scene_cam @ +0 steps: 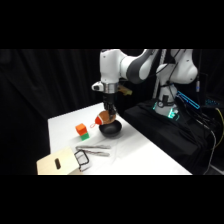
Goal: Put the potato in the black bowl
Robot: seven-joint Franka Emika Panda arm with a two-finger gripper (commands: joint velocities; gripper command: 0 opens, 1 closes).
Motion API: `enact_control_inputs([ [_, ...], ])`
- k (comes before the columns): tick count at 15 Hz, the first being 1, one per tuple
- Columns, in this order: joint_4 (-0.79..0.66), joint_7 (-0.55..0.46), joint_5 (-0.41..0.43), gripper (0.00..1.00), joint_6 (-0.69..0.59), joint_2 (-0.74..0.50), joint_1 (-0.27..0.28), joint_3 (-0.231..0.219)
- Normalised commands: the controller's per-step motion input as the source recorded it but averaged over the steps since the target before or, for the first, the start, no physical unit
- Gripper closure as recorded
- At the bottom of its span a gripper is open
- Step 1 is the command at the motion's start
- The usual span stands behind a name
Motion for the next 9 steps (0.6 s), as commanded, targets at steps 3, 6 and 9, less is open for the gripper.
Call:
enact_control_inputs([
  [3, -0.12, -0.2, 0.047, 0.96, 0.03, -0.04, -0.121, -0.062],
  [6, -0.1, -0.21, 0.096, 0.96, 0.07, 0.01, -0.074, -0.034],
  [9, -0.07, -0.22, 0.144, 0.53, 0.17, 0.04, -0.039, -0.012],
])
